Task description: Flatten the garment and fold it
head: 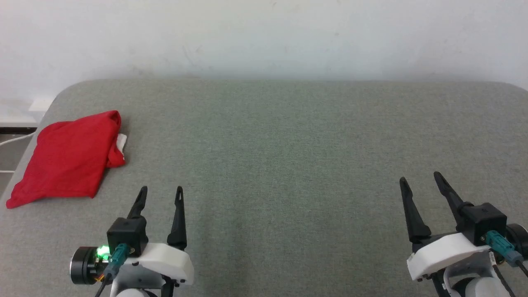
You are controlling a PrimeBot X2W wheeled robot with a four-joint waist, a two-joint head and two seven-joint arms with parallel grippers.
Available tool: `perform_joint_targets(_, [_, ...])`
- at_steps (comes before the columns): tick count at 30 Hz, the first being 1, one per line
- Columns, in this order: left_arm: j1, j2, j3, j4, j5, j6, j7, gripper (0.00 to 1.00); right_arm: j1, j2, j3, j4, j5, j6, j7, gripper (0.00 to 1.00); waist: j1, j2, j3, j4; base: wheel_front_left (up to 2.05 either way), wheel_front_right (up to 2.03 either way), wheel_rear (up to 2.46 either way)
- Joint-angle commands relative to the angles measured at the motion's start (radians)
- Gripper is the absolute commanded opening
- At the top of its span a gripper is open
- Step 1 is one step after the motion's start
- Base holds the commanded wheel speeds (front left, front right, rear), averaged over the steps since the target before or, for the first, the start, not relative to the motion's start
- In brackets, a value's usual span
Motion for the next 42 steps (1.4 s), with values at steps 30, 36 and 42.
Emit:
perform_joint_targets(30, [0.042,0.002,-0.005,0.004,-0.027,0.02,-0.07,1.0,0.019,0.002,0.034,0.0,-0.002,-0.001,-0.069,1.0,0.0,-0.0001,-0.022,0.189,0.0,0.0,0.0])
perform_joint_targets(36, [0.045,0.002,-0.008,0.004,-0.03,0.02,-0.082,1.0,0.022,0.002,0.035,0.0,-0.002,-0.001,-0.082,1.0,0.0,-0.0001,-0.024,0.227,0.0,0.0,0.0])
perform_joint_targets(42, [0.049,0.002,-0.016,0.005,-0.033,0.022,-0.095,1.0,0.024,0.003,0.041,0.003,-0.002,-0.001,-0.094,1.0,0.0,-0.0001,-0.025,0.266,0.0,0.0,0.0])
